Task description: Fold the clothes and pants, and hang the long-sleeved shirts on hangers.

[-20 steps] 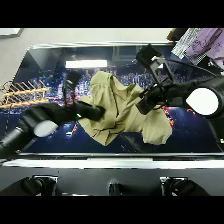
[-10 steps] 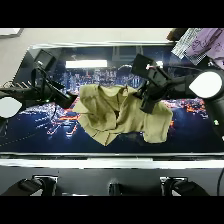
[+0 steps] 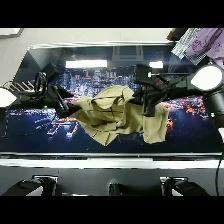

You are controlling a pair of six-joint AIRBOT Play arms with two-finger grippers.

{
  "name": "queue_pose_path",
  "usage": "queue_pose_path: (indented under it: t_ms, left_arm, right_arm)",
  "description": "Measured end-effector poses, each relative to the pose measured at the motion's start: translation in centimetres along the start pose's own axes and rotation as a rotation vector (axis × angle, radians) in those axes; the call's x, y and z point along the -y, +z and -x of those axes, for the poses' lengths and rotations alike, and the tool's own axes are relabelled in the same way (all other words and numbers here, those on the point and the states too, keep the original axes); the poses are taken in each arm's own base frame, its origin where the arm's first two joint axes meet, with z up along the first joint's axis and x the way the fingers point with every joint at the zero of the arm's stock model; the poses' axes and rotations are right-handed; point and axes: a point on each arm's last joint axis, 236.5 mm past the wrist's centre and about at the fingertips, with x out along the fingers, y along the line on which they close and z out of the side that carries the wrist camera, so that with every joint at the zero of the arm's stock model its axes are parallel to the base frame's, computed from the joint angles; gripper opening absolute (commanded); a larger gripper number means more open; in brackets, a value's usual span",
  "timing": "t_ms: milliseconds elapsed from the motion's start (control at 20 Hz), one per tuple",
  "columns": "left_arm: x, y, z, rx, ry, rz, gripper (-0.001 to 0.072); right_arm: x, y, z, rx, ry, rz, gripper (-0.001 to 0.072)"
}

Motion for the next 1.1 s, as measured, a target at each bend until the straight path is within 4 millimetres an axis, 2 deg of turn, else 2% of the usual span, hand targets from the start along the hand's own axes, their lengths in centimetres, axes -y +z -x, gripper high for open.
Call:
queue_pose_path:
  t_ms: [50, 100, 150, 200, 250, 300, 400, 450, 550, 650, 800, 900, 1000, 1100]
  left_arm:
    - [0.6, -0.2, -0.4, 0.000, -0.036, -0.006, 0.0498]
    - [1.1, -0.3, -0.8, -0.003, -0.064, -0.018, 0.0316]
    - [1.6, -0.4, -1.1, -0.003, -0.086, -0.036, 0.0097]
    - [2.1, -0.4, -1.4, -0.001, -0.108, -0.061, 0.0020]
    - [2.6, -0.6, -1.6, -0.007, -0.129, -0.084, 0.0020]
    - [2.6, -0.4, -1.7, 0.002, -0.127, -0.091, 0.0020]
    - [2.4, -0.1, -1.9, 0.015, -0.121, -0.095, 0.0019]
    - [2.5, 0.1, -1.9, 0.020, -0.124, -0.095, 0.0018]
    - [2.7, 0.2, -1.8, 0.025, -0.124, -0.111, 0.0017]
    - [2.8, 0.5, -1.6, 0.033, -0.120, -0.119, 0.0017]
    - [3.0, 1.0, -0.8, 0.049, -0.106, -0.136, 0.0016]
    - [3.5, 1.7, 0.0, 0.066, -0.098, -0.158, 0.0016]
    - [4.2, 2.4, 0.7, 0.085, -0.094, -0.182, 0.0016]
    - [5.0, 3.0, 1.4, 0.102, -0.090, -0.208, 0.0016]
  right_arm:
    - [-0.1, 0.1, 0.0, 0.004, 0.003, 0.004, 0.0023]
    - [-0.1, 0.1, 0.0, 0.005, 0.005, 0.005, 0.0023]
    - [-0.2, 0.1, 0.0, 0.005, 0.010, 0.007, 0.0022]
    - [-0.2, 0.1, 0.0, 0.005, 0.012, 0.010, 0.0022]
    - [-0.1, 0.1, 0.0, 0.006, 0.004, 0.007, 0.0023]
    - [-0.1, -0.1, 0.0, 0.001, 0.007, 0.009, 0.0070]
    - [-0.7, -0.1, 0.0, -0.002, 0.030, -0.005, 0.0377]
    - [-0.6, -0.1, 0.1, -0.003, 0.024, -0.019, 0.0407]
    - [0.1, -0.7, 0.6, -0.023, -0.008, -0.043, 0.0415]
    - [1.4, -1.4, 2.3, -0.036, -0.068, -0.076, 0.0415]
    - [3.8, -3.5, 6.2, -0.063, -0.196, -0.168, 0.0415]
    - [4.4, -5.5, 8.3, -0.092, -0.241, -0.234, 0.0416]
    - [4.5, -7.2, 9.2, -0.114, -0.256, -0.284, 0.0416]
    - [4.4, -8.8, 9.0, -0.130, -0.247, -0.313, 0.0416]
